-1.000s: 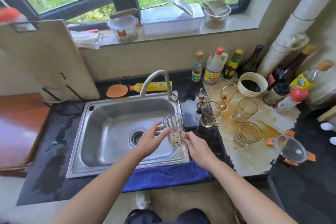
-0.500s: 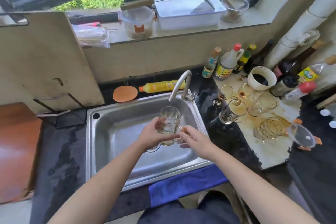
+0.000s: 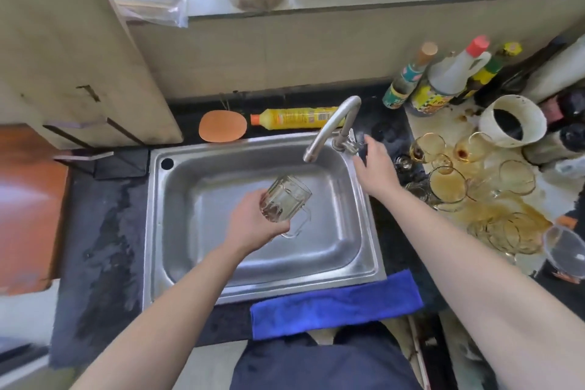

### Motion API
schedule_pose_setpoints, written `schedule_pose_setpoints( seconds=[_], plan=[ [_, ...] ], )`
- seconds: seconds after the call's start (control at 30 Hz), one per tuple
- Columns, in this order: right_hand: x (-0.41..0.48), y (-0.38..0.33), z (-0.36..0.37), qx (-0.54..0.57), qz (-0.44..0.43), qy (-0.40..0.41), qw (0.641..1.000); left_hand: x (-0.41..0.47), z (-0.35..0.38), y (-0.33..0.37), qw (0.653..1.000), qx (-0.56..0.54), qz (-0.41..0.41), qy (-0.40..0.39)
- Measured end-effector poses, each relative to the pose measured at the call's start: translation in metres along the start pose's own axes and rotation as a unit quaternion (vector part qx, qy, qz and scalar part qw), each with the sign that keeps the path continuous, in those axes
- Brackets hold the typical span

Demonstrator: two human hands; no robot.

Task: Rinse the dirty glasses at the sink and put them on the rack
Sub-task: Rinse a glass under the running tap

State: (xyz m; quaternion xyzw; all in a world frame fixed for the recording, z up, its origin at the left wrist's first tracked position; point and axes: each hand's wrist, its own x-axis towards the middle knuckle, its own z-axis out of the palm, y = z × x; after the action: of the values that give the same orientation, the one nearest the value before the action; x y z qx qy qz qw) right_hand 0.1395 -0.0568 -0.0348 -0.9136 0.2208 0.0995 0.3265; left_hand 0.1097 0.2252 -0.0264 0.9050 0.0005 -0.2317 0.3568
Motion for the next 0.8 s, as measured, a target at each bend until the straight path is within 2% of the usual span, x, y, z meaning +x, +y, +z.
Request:
schedule_pose_setpoints(
  seconds=[0.2, 0.37, 0.8],
  plan=[
    [0.036, -0.002, 0.001, -0.201, -0.076, -0.022, 0.976, 0.0, 0.003, 0.006, 0.999, 0.023, -0.017, 0.033],
    [0.034, -0.006, 0.004, -0.314, -0.089, -0.016, 0.945, 0.005, 0.009, 0.009, 0.998, 0.043, -0.036, 0.032],
    [0.016, -0.009, 0.007, -0.339, -0.118, -0.04, 0.932, 0.02, -0.004, 0.015, 0.996, 0.076, -0.016, 0.032]
  ],
)
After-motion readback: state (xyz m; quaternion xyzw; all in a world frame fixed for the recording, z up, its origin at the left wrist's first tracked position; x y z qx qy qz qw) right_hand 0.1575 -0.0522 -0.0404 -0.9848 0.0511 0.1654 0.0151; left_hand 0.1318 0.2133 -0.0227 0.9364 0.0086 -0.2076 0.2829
